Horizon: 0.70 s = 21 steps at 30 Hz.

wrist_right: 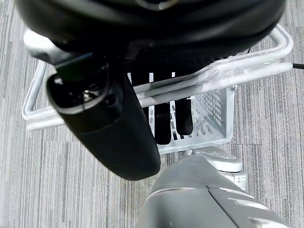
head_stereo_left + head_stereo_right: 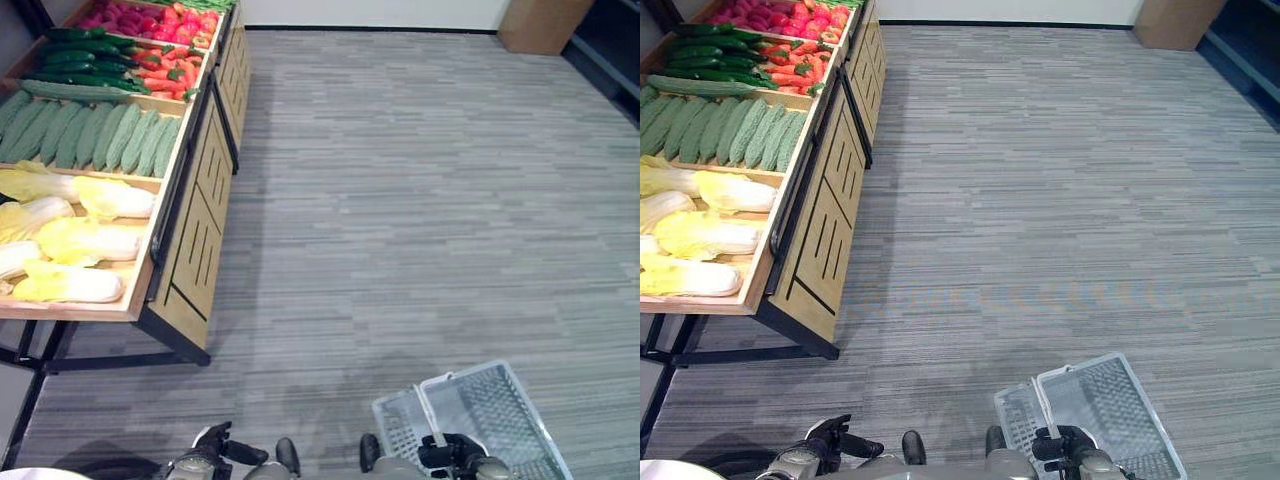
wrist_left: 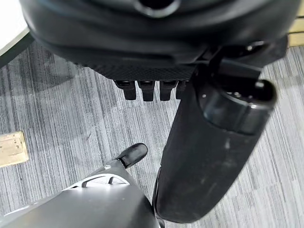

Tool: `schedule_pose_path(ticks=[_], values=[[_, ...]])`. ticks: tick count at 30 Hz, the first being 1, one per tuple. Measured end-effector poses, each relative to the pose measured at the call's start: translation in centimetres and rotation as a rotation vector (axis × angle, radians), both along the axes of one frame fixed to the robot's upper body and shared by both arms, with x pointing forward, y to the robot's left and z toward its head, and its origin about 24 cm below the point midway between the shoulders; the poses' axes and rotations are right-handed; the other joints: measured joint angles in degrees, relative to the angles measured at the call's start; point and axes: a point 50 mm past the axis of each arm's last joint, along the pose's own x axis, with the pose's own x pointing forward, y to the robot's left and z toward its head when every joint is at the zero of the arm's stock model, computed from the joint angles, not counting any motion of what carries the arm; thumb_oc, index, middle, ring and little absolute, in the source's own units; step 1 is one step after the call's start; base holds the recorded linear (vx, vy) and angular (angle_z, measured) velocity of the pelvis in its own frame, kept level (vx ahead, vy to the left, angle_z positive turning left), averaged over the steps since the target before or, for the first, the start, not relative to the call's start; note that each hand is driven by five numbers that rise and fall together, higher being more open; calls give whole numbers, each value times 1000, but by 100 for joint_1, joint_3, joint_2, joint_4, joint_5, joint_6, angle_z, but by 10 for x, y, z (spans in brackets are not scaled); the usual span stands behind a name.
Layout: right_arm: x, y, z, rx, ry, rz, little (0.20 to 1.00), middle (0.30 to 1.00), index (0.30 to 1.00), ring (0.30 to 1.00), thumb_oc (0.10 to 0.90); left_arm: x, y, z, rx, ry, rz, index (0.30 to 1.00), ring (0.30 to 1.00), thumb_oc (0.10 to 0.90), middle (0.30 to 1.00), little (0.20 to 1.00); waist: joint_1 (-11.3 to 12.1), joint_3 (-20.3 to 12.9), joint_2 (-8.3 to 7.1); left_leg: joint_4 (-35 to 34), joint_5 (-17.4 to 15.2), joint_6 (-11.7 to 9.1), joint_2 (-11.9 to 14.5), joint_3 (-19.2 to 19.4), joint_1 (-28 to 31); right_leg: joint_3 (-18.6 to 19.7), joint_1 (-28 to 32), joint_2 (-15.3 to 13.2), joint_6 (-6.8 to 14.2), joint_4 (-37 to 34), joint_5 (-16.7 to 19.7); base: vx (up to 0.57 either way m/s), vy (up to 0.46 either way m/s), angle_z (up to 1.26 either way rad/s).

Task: Get the vegetables into the basket

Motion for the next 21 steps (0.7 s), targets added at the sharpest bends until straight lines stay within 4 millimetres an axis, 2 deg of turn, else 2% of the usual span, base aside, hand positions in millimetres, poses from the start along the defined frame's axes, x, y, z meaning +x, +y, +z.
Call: schedule_pose_path(ticks=[1, 4, 5, 7, 8, 10, 11, 12, 14, 16, 18, 20, 21], values=[[10, 0, 3, -3, -27, 6, 300, 300, 300, 300, 400, 5, 1, 2, 4, -11, -6, 1000, 1000, 900, 1000, 1000, 12, 109, 15, 0, -9, 45, 110, 97, 3, -2, -426, 54, 32, 715, -20, 51, 183, -32], [12, -2, 4, -9, -28, 7, 300, 300, 300, 300, 400, 11, 1, 3, 6, -19, -11, 1000, 1000, 900, 1000, 1000, -3, 211, -3, 0, -46, 135, 83, 86, 9, -34, -777, -20, 106, 1443, 2, 38, 147, -13], [17, -5, 6, -19, -41, 10, 300, 300, 300, 300, 400, 18, -1, 5, 4, -40, -22, 1000, 1000, 900, 1000, 1000, 1, 378, 24, 2, -54, 241, 55, 85, 83, -100, -1169, -62, 133, 2209, -2, 47, 76, -8], [22, -8, 9, -30, -60, 11, 300, 300, 300, 300, 400, 22, -3, 6, 6, -49, -39, 1000, 1000, 900, 1000, 1000, -12, 522, 37, 1, -81, 318, -32, 77, 124, -157, -1548, -240, 364, 2751, -246, 81, 45, 5], [13, -7, 5, -25, -31, 5, 300, 300, 300, 300, 400, 18, -1, 6, 11, -40, -35, 1000, 1000, 900, 1000, 1000, 2, 551, 87, 1, -115, 369, -106, 58, 149, -218, -1600, -235, 412, 2452, -281, 120, 33, 15], [6, -7, 3, -21, -13, -2, 300, 300, 300, 300, 400, 14, -1, 4, 10, -30, -26, 1000, 1000, 900, 1000, 1000, 5, 561, 90, 2, -146, 450, -142, 37, 154, -348, -1487, -172, 427, 1492, -256, 102, -10, 10], [4, -6, 3, -19, -9, -5, 300, 300, 300, 300, 400, 13, -1, 4, 12, -28, -23, 1000, 1000, 900, 1000, 1000, 4, 581, 105, 3, -141, 497, -168, 61, 148, -394, -1490, -135, 402, 1008, -168, 158, -62, -2], [1, -6, 2, -17, -2, -9, 300, 300, 300, 300, 400, 10, 0, 3, 19, -17, -18, 1000, 1000, 900, 1000, 1000, 7, 582, 117, 5, -202, 487, -193, 95, 156, -426, -1462, -58, 461, 140, 0, 132, -52, -8], [-1, -5, 1, -14, 0, -8, 300, 300, 300, 300, 400, 7, 2, 2, 25, -5, -7, 1000, 1000, 900, 1000, 1000, -10, 582, 116, 30, -276, 452, -221, 100, 221, -425, -1474, -3, 436, -477, 176, 142, -53, -4], [-7, -5, 0, -13, 14, -11, 300, 300, 300, 300, 400, 3, 3, 1, 22, 2, 6, 1000, 1000, 900, 1000, 1000, -10, 577, 108, 34, -288, 373, -245, 81, 355, -449, -1468, -4, 396, -546, 304, 167, -75, 15], [-23, -5, -3, -5, 53, -18, 300, 300, 300, 300, 400, -1, 3, 0, 21, 10, 10, 1000, 1000, 900, 1000, 1000, -10, 524, 52, 36, -460, 170, -286, -32, 642, -473, -1232, -21, 301, -531, 467, 243, -131, 25], [-27, -6, -4, -9, 68, -20, 300, 300, 300, 300, 400, -5, -1, -2, 12, 19, 12, 1000, 1000, 900, 1000, 1000, -15, 463, 137, 35, -601, 7, -151, -103, 777, -495, -1142, 99, 85, -455, 871, 269, -169, 21], [-29, -8, -4, -13, 75, -18, 300, 300, 300, 300, 400, -6, -4, -3, 5, 24, 12, 1000, 1000, 900, 1000, 1000, -38, 363, 231, 36, -694, -152, 28, -251, 819, -484, -1058, 255, -156, -463, 1140, 374, -242, 40]])
